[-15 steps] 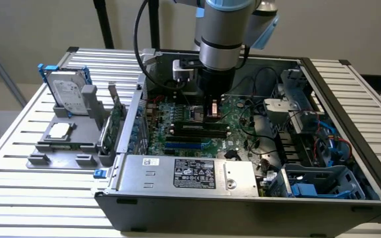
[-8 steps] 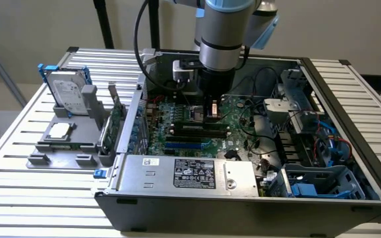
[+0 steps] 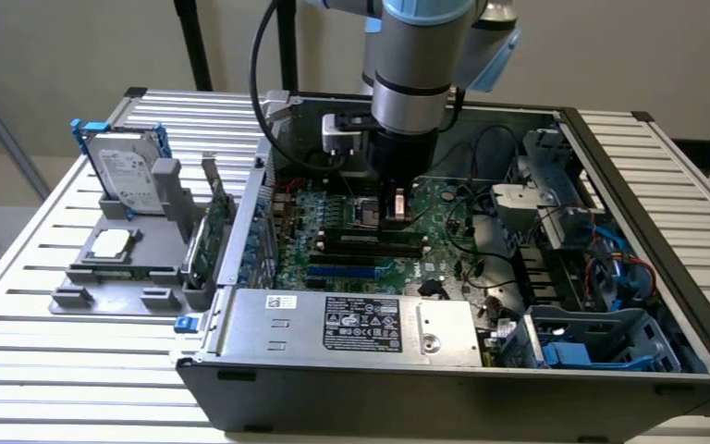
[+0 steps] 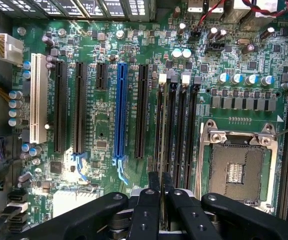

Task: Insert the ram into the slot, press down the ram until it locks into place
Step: 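Insert the ram into the slot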

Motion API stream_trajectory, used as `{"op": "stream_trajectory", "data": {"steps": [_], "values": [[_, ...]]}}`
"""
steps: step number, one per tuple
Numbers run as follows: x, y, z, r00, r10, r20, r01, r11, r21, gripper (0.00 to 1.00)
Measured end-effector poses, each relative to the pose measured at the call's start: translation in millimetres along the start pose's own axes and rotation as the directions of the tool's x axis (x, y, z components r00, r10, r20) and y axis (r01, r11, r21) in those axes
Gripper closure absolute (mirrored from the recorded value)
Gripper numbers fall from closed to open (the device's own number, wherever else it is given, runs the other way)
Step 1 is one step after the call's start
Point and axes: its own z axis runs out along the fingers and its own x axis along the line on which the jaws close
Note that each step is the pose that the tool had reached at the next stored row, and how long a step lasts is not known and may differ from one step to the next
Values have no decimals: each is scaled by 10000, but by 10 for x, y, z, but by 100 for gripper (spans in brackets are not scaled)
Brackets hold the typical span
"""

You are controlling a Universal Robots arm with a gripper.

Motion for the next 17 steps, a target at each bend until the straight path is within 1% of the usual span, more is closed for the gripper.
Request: {"op": "stream_trajectory", "data": {"steps": [17], "values": [[10, -7, 15, 10000, 58, 1, -58, 10000, -23, 87]]}}
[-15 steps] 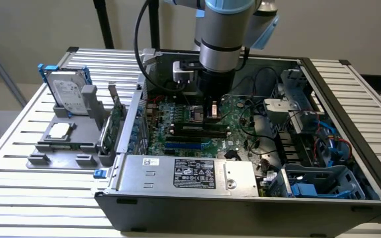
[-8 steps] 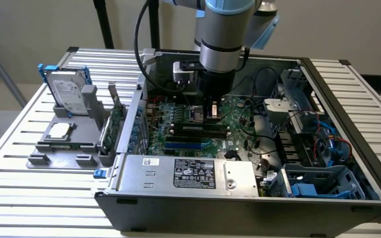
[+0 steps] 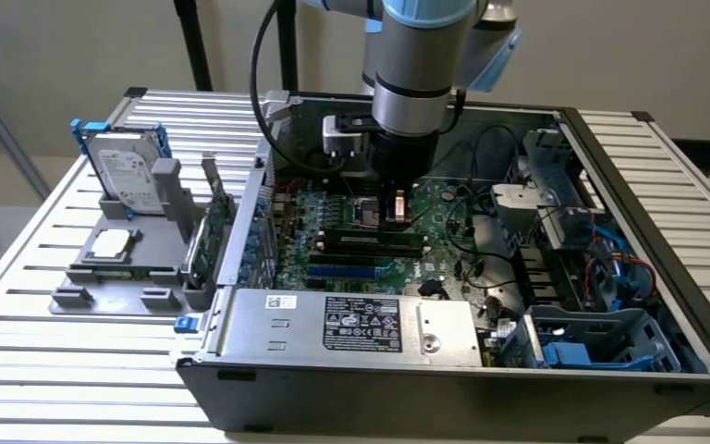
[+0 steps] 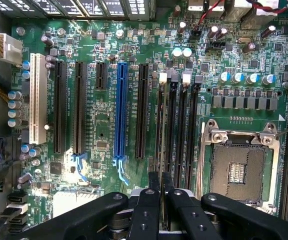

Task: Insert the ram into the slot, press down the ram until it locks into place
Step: 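Insert the ram into the slot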

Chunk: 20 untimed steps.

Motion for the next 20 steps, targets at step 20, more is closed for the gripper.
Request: {"op": "stream_trajectory", "data": {"steps": [20], "values": [[1, -1, 56, 10000, 20, 0, -20, 10000, -2, 87]]}}
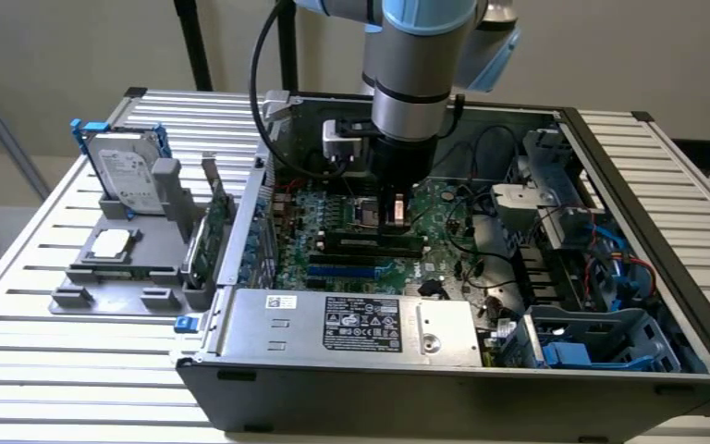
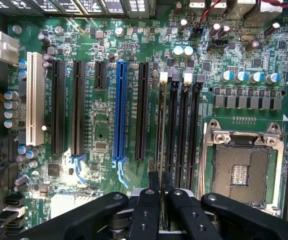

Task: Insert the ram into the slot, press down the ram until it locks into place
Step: 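Insert the ram into the slot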

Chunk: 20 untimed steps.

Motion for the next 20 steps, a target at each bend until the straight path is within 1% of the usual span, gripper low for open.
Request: {"op": "stream_trajectory", "data": {"steps": [5, 7, 8, 12, 17, 18, 19, 20], "values": [[0, 0, 8, 10000, 0, -1, 0, 10000, -1, 87], [0, 0, 8, 10000, 0, 0, 0, 10000, -1, 85], [0, 0, 2, 10000, 0, 2, 0, 10000, -3, 79], [4, 5, -72, 10000, -1, 9, 1, 10000, -25, 79], [7, 38, -152, 10000, -3, 24, 3, 10000, -44, 79], [8, 52, -162, 10000, -3, 28, 3, 10000, -45, 81], [8, 64, -169, 10000, -3, 33, 3, 10000, -45, 87], [7, 70, -169, 10000, -3, 38, 3, 10000, -43, 87]]}}
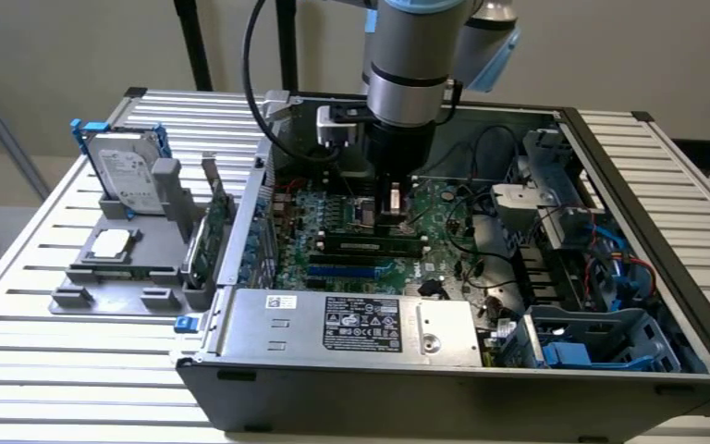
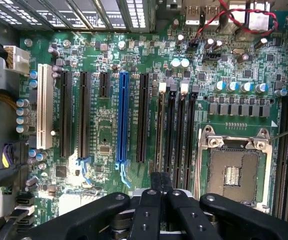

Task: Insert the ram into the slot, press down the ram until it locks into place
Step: 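Insert the ram into the slot, then press down the ram until it locks into place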

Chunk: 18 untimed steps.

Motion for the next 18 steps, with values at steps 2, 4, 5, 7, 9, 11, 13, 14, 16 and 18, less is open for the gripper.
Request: {"op": "stream_trajectory", "data": {"steps": [2, 4, 5, 7, 9, 11, 13, 14, 16, 18], "values": [[0, 3, 0, 10000, -1, 1, 1, 10000, 0, 89], [0, 3, -1, 10000, -1, -1, 1, 10000, -1, 89], [0, 3, -1, 10000, 0, -1, 0, 10000, -1, 89], [0, 3, -1, 10000, 0, -2, 0, 10000, -1, 89], [-1, 3, 4, 10000, -1, -1, 1, 10000, -1, 89], [-3, 4, 13, 10000, 0, -2, 0, 10000, -1, 89], [-7, 5, 22, 10000, 0, -2, 0, 10000, -2, 89], [-9, 4, 29, 10000, 0, 0, 0, 10000, 0, 89], [-12, 4, 40, 10000, 0, -1, 0, 10000, -1, 89], [-13, 4, 52, 10000, 0, -1, 0, 10000, -1, 89]]}}
